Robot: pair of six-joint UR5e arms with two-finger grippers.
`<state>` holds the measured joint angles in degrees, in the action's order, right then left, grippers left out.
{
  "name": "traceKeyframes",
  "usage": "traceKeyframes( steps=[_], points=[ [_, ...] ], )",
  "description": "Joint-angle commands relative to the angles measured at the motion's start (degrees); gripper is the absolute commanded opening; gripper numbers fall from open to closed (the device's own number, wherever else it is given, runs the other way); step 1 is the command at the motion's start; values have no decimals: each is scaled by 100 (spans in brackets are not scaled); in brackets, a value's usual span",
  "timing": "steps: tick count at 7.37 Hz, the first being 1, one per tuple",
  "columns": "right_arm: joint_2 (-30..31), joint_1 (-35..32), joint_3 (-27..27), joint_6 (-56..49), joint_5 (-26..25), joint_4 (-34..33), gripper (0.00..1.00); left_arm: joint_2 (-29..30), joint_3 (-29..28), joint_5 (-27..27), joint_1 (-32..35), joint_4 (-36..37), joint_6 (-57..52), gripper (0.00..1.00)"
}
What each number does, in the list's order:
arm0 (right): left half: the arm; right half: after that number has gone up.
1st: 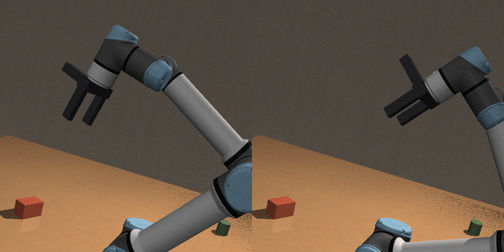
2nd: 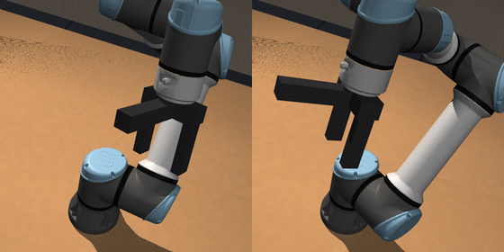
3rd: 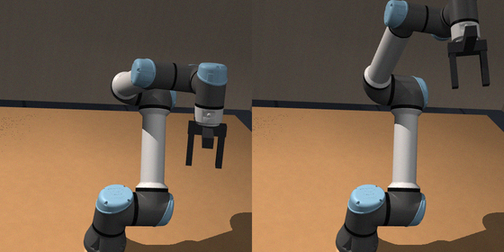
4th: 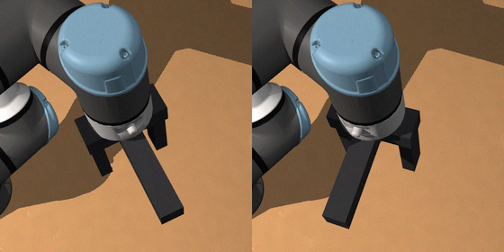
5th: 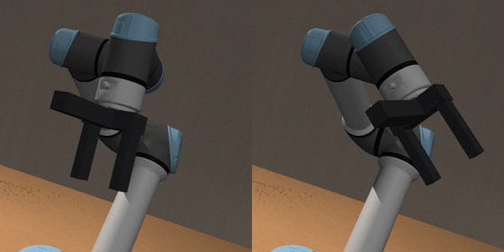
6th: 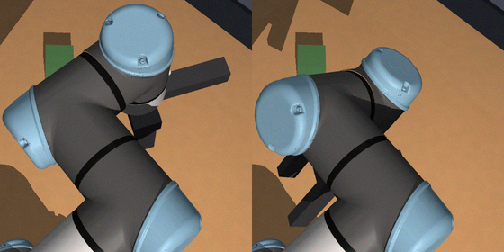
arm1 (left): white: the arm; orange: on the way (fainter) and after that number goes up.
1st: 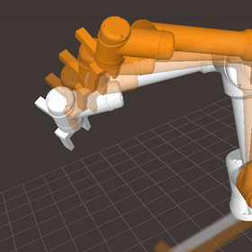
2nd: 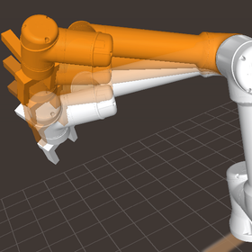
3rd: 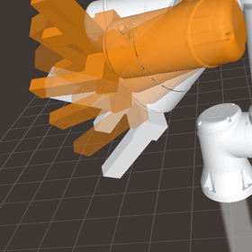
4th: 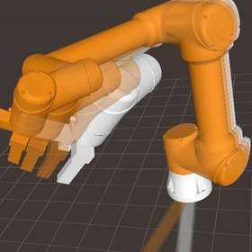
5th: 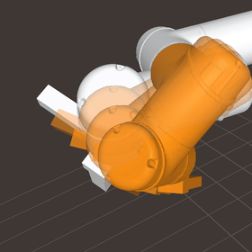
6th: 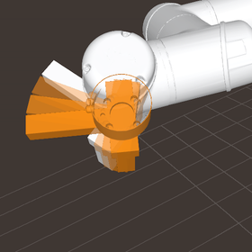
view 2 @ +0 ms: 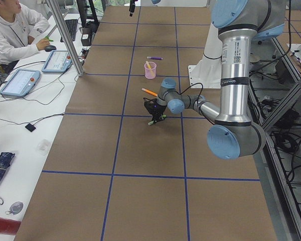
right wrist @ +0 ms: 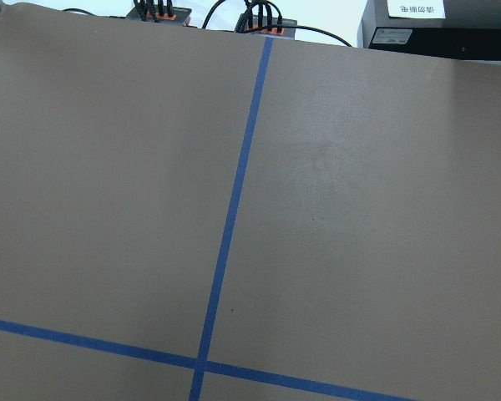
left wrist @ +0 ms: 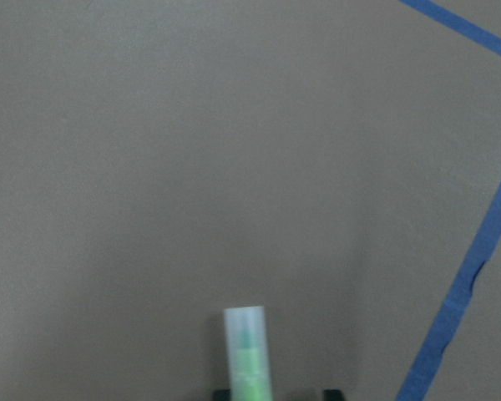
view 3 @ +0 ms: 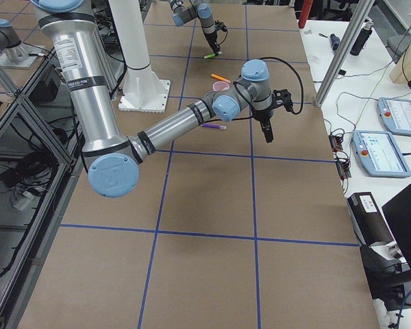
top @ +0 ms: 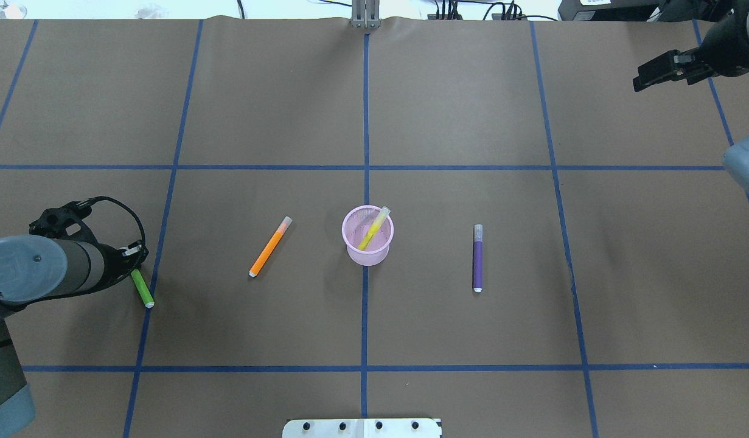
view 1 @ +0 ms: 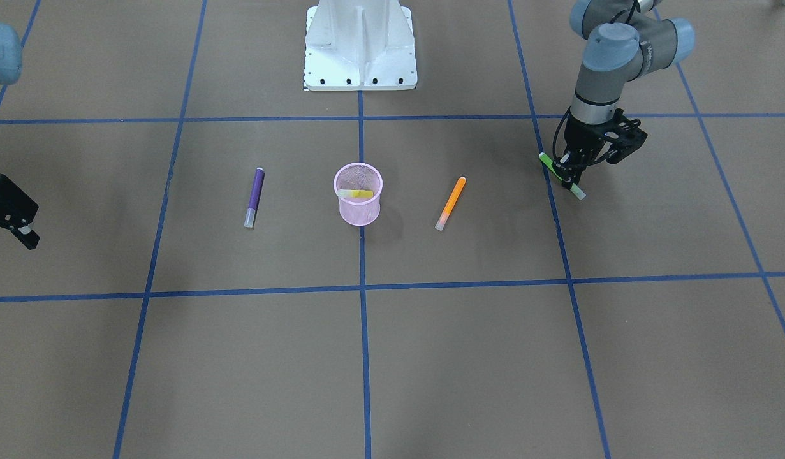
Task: Collect pens into pen holder
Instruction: 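Lower the left gripper onto the green marker and grasp it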
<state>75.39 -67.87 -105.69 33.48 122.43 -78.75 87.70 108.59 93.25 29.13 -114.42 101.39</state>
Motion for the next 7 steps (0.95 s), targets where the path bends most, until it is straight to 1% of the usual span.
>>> traceKeyframes(
  steps=[1, 2, 4, 5, 6, 7],
  points=[
    [-7, 1, 5, -8, -9, 0, 99, -51, 13, -8, 5, 16, -14, 0],
    [-7, 1, 5, 1, 0, 0, 99, -69, 91, -8, 14, 25, -14, 0],
    [2, 1, 5, 1, -8, -9, 99, -69, 634, -139, 119, 16, -23, 0],
    [2, 1, 13, 1, -17, -9, 99, 79, 741, -871, 137, 8, -423, 0],
    [11, 1, 13, 18, -26, -9, 99, 420, 742, -1539, 120, -1, -1158, 0],
    [28, 1, 13, 27, -122, -9, 100, 902, 742, -1946, 102, -19, -2349, 0]
  ],
)
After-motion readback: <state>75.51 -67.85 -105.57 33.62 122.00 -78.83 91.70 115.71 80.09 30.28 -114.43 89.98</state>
